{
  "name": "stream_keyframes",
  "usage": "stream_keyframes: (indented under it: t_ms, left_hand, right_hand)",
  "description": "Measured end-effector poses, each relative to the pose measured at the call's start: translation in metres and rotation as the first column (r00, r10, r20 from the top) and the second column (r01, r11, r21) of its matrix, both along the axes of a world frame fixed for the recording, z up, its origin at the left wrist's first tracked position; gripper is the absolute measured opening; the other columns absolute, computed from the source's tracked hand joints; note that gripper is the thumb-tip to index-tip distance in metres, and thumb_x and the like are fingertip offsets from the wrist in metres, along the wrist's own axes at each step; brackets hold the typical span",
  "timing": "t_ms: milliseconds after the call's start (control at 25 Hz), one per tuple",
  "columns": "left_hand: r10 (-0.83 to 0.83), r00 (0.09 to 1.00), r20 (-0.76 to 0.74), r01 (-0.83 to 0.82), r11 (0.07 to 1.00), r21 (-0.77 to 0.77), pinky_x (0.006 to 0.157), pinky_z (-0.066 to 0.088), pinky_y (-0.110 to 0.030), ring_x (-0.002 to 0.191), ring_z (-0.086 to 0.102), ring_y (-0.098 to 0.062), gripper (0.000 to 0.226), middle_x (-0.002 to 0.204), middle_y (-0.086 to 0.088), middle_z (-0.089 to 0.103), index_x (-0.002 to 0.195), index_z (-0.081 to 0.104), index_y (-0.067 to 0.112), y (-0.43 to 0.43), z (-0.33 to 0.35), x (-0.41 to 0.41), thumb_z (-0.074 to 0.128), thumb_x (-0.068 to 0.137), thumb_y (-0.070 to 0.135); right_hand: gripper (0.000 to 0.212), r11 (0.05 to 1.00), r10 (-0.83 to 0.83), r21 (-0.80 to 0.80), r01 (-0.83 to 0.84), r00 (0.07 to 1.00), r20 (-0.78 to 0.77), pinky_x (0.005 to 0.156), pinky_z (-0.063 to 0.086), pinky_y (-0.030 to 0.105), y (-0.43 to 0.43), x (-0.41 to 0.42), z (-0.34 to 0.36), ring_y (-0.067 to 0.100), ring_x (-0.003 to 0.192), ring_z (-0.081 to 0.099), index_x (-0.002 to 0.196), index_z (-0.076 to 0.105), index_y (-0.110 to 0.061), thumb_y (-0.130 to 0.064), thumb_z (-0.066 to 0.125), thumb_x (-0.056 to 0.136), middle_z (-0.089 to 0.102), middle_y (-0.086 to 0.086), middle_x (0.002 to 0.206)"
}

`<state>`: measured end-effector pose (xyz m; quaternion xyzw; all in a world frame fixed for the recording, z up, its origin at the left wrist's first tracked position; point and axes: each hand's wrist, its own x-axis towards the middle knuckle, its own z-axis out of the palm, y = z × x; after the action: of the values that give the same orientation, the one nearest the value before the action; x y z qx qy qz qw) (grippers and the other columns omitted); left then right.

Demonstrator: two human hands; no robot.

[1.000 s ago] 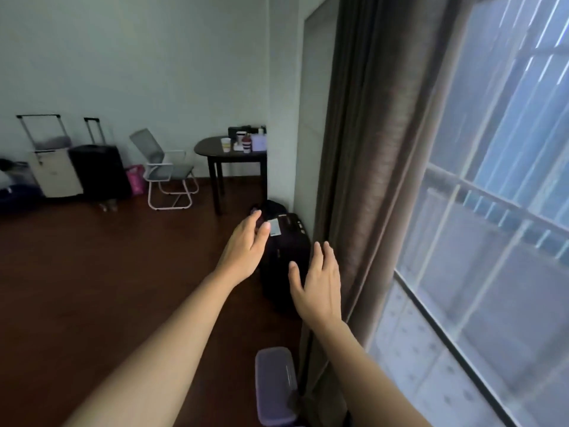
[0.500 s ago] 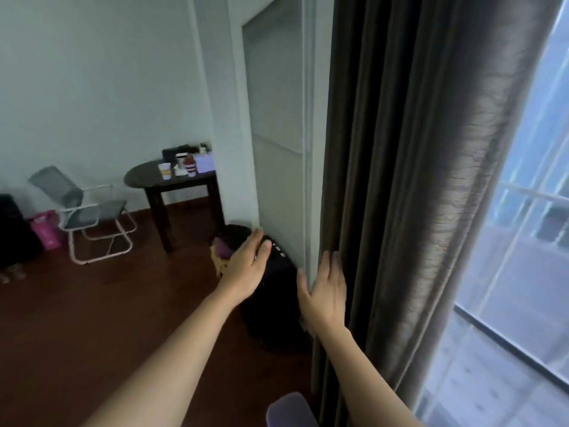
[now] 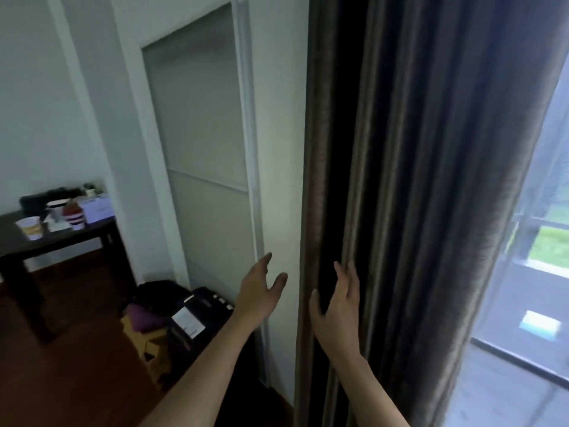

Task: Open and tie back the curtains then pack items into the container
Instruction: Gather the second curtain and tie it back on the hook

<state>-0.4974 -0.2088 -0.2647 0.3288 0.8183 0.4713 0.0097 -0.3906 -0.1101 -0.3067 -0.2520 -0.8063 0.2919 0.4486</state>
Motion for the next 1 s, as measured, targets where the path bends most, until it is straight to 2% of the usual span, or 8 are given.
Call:
stream_keyframes:
  t_ms: [120,320,440,560,680,760,840,1000]
  left_hand:
    - [-0.072,0.997,-0.019,0.075,0.984,0.165,0.104,0.037,-0.027,0.129,0.045,-0.017,0.066,0.147,-0.003,0.040,0.145,0.031,0.012,0.044,0.038,-0.029,0.060,0.090,0.033]
    - [-0.188,0.982,-0.031,0.190,0.942,0.276,0.099,0.042,-0.029,0.121,0.049,-0.017,0.070,0.138,-0.004,0.046,0.139,0.036,0.010,0.099,0.100,-0.061,0.069,0.083,0.035]
    - [-0.289,0.957,0.006,0.280,0.933,0.227,0.081,0.050,-0.025,0.098,0.060,-0.014,0.045,0.114,-0.005,0.061,0.115,0.049,0.011,0.127,0.101,-0.073,0.071,0.081,0.031]
    - [-0.437,0.899,-0.007,0.428,0.877,0.217,0.073,0.053,-0.020,0.085,0.064,-0.020,0.009,0.091,-0.004,0.064,0.097,0.055,0.015,0.147,0.091,-0.079,0.054,0.089,0.011]
    - [-0.577,0.817,0.006,0.561,0.796,0.228,0.054,0.045,-0.010,0.069,0.058,-0.009,0.019,0.084,0.004,0.059,0.107,0.037,0.021,0.151,0.088,-0.077,0.038,0.095,0.006]
    - [-0.659,0.752,0.021,0.638,0.735,0.230,0.060,0.044,-0.006,0.075,0.057,-0.001,0.034,0.099,0.009,0.058,0.126,0.027,0.026,0.150,0.089,-0.080,0.036,0.098,0.011]
    - [-0.732,0.677,0.080,0.695,0.671,0.258,0.084,0.040,-0.011,0.096,0.054,-0.001,0.048,0.123,0.011,0.051,0.144,0.022,0.027,0.151,0.090,-0.086,0.035,0.100,0.014]
    - [-0.804,0.572,0.161,0.765,0.594,0.248,0.098,0.039,-0.021,0.113,0.051,-0.006,0.044,0.138,0.006,0.049,0.145,0.032,0.028,0.156,0.082,-0.096,0.034,0.102,0.025]
  right_hand:
    - [0.071,0.999,-0.045,0.004,0.046,0.991,-0.129,0.114,0.020,0.031,0.017,-0.032,0.023,0.018,0.146,0.009,0.148,0.015,-0.016,-0.015,0.057,0.091,0.001,0.004,0.158]
    - [0.082,0.976,-0.206,0.021,0.218,0.945,-0.255,0.116,0.022,0.040,0.044,-0.070,0.055,0.020,0.143,0.020,0.146,0.012,-0.023,-0.005,0.064,0.085,0.018,0.009,0.154]
    - [0.084,0.971,-0.235,-0.086,0.222,0.953,-0.190,0.114,0.030,0.038,0.051,-0.076,0.047,0.014,0.138,0.030,0.147,0.006,-0.030,-0.010,0.062,0.088,0.028,0.003,0.151]
    - [0.076,0.941,-0.323,-0.123,0.315,0.945,-0.051,0.104,0.044,0.036,0.060,-0.077,0.026,0.013,0.124,0.049,0.146,0.010,-0.033,-0.012,0.057,0.091,0.043,0.001,0.142]
    - [0.058,0.910,-0.399,-0.077,0.408,0.911,0.105,0.100,0.045,0.024,0.062,-0.076,0.009,0.013,0.109,0.059,0.143,0.029,-0.018,-0.007,0.053,0.092,0.057,0.002,0.124]
    - [0.043,0.897,-0.420,-0.067,0.436,0.891,0.173,0.095,0.043,0.015,0.060,-0.073,0.002,0.012,0.103,0.062,0.135,0.043,-0.015,-0.009,0.051,0.094,0.062,0.001,0.115]
    - [0.034,0.891,-0.431,-0.064,0.449,0.882,0.190,0.087,0.039,0.007,0.058,-0.069,-0.004,0.009,0.099,0.063,0.129,0.052,-0.016,-0.011,0.049,0.095,0.065,-0.002,0.109]
    - [0.037,0.869,-0.489,-0.041,0.494,0.868,0.086,0.085,0.036,-0.002,0.055,-0.065,-0.010,0.005,0.099,0.063,0.130,0.053,-0.018,-0.011,0.053,0.093,0.059,-0.016,0.106]
